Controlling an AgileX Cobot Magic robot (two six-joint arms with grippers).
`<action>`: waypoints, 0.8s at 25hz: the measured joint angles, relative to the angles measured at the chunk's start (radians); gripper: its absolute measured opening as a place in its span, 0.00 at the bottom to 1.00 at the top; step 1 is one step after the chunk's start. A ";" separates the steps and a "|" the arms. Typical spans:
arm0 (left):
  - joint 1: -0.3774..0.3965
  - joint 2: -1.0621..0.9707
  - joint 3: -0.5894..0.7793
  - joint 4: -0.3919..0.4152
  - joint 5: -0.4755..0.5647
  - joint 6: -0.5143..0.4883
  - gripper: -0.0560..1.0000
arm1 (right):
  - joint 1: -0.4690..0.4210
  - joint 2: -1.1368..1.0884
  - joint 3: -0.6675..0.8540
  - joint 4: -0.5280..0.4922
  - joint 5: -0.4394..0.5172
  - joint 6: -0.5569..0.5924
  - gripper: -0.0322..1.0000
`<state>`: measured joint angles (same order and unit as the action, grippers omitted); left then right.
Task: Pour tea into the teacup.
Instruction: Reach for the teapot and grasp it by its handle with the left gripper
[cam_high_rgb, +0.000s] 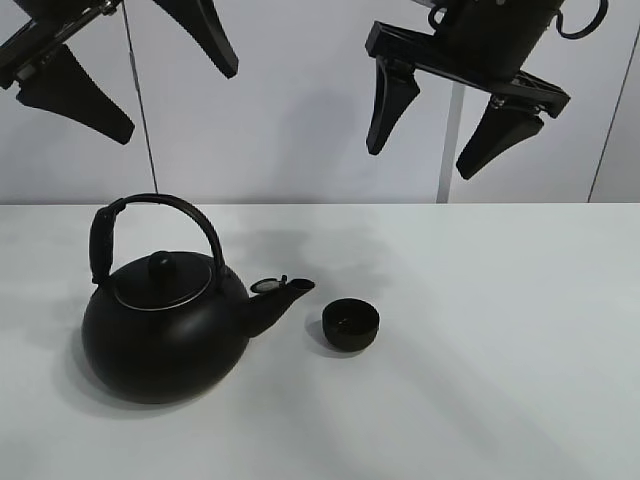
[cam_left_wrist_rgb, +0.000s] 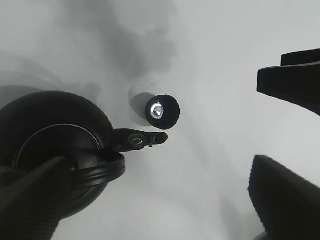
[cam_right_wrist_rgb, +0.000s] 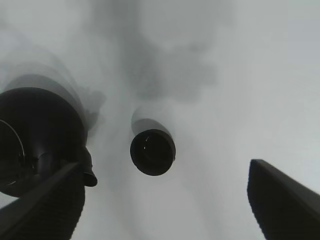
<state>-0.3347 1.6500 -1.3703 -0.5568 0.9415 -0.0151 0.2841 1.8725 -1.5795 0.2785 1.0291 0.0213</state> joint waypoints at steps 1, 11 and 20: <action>0.000 0.000 0.000 0.000 0.000 0.000 0.71 | 0.000 0.000 0.000 0.000 -0.001 0.000 0.62; 0.000 0.000 0.000 0.000 0.000 0.000 0.71 | 0.000 0.000 0.000 0.000 -0.010 0.020 0.62; 0.000 0.000 0.000 0.000 0.000 0.000 0.71 | 0.000 0.000 0.000 0.000 -0.007 0.029 0.62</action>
<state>-0.3347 1.6500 -1.3703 -0.5568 0.9415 -0.0151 0.2841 1.8725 -1.5795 0.2785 1.0218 0.0502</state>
